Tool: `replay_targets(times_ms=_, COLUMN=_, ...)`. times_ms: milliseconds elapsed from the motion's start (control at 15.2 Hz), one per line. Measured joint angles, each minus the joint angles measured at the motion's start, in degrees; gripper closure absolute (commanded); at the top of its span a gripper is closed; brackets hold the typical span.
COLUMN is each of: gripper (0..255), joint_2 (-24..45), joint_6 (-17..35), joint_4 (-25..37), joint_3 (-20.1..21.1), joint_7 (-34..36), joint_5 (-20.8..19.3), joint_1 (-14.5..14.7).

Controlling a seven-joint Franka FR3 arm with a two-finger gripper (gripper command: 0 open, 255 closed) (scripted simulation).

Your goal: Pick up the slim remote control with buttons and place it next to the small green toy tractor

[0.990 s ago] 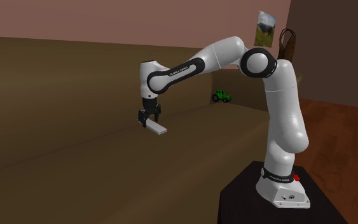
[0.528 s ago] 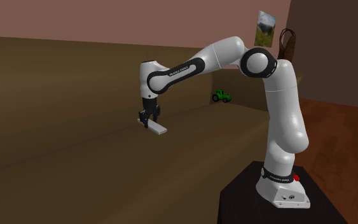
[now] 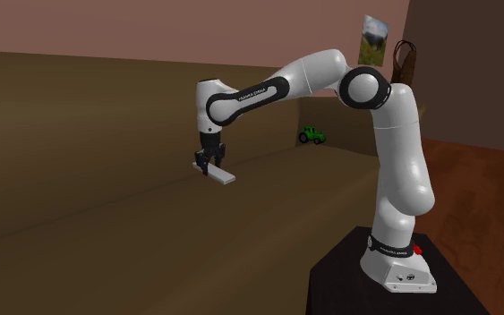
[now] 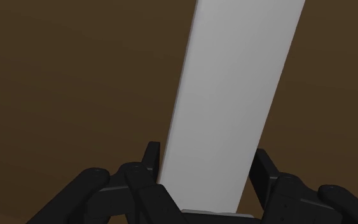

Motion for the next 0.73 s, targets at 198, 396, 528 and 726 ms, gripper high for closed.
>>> replay_targets(times_ms=198, gripper=255, joint_2=-0.6, joint_6=-2.2, joint_4=1.6, joint_3=0.0, joint_7=-0.2, joint_5=0.1, joint_1=0.0)
replay_targets(times_ms=396, gripper=255, joint_2=-0.8, joint_6=-4.4, joint_4=3.6, joint_3=0.0, joint_7=-0.3, joint_5=0.2, joint_1=0.0)
replay_targets(times_ms=528, gripper=255, joint_2=-0.8, joint_6=-5.7, joint_4=5.0, joint_3=0.0, joint_7=-0.5, joint_5=0.2, joint_1=0.0)
replay_targets(times_ms=726, gripper=255, joint_2=-1.3, joint_6=-7.8, joint_4=6.5, joint_3=0.0, joint_7=-0.6, joint_5=0.3, joint_1=0.0)
